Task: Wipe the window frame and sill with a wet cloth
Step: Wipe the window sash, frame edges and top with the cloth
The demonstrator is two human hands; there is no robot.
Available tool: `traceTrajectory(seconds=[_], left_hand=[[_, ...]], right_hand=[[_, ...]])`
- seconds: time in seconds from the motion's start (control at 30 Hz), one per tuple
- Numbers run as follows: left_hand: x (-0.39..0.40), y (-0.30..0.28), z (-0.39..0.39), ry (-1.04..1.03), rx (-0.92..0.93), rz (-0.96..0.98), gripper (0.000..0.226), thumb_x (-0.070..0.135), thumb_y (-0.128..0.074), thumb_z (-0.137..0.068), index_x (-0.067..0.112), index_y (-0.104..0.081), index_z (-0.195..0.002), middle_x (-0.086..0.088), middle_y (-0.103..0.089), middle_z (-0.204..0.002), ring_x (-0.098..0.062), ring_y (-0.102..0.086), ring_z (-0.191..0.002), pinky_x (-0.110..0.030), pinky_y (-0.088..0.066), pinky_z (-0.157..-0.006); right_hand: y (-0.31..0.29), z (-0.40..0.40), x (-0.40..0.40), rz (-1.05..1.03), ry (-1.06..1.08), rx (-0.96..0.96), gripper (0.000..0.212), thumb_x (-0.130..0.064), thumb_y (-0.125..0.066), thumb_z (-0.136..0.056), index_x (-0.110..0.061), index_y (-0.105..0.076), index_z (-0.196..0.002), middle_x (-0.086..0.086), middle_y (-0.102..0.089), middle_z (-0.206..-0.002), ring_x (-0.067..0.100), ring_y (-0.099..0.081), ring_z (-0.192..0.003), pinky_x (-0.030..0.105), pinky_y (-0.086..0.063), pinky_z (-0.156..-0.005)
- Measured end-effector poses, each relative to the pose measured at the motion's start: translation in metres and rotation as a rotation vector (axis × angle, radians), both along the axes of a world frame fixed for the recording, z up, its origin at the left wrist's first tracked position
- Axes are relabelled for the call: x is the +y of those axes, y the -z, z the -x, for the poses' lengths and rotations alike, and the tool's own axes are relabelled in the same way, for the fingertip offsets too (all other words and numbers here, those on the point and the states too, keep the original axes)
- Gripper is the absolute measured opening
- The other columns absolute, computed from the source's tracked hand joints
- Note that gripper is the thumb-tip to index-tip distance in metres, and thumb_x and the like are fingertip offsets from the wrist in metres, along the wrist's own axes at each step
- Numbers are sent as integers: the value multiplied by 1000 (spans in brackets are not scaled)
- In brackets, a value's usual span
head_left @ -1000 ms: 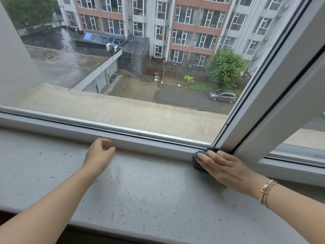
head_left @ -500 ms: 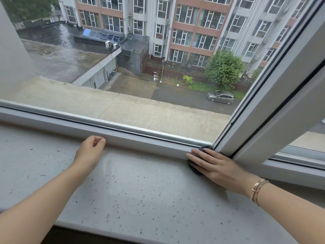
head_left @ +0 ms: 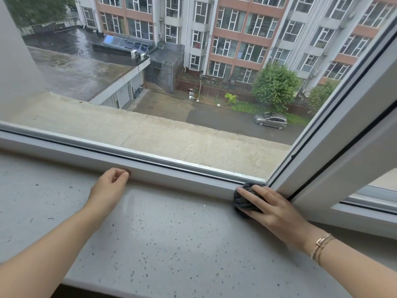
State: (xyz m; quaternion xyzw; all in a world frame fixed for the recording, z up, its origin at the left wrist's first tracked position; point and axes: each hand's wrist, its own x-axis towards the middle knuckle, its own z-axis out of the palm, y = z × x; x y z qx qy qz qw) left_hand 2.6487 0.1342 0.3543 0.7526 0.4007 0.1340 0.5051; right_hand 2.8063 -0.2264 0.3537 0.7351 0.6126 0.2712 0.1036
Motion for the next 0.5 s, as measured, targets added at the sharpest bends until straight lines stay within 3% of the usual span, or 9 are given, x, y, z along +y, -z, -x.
traceTrajectory(seconds=[0.1, 0.2, 0.33, 0.5], left_hand=[[12, -1, 3, -30, -10, -8, 17, 31, -48, -96, 21, -60, -101, -3, -61, -103, -21, -54, -94, -30, -36, -78], [23, -2, 7, -45, -31, -17, 16, 29, -49, -95, 19, -59, -102, -4, -61, -102, -19, -53, -87, -29, -35, -79], [42, -2, 17, -72, -43, -26, 14, 31, -50, -94, 23, -58, -103, -5, -61, -104, -24, -54, -99, -31, -38, -81], [57, -9, 34, -110, -62, -17, 16, 29, -50, -95, 22, -57, -108, -3, -58, -106, -22, -52, -104, -30, -36, -82]], right_hand=[[4, -2, 26, 14, -76, -21, 31, -3, -49, -94, -18, -66, -115, 7, -43, -147, 32, -49, -119, 43, -40, -105], [13, 0, 53, 48, -109, -77, 37, -4, -38, -98, -21, -66, -115, 0, -48, -143, 31, -44, -122, 43, -35, -106], [5, 8, 78, 83, -93, -85, 49, -4, -23, -98, -22, -65, -118, -1, -46, -145, 32, -45, -122, 41, -29, -108], [-1, 27, 151, 131, -121, -120, 52, -7, -23, -93, -24, -62, -122, 3, -33, -153, 34, -46, -126, 42, -26, -111]])
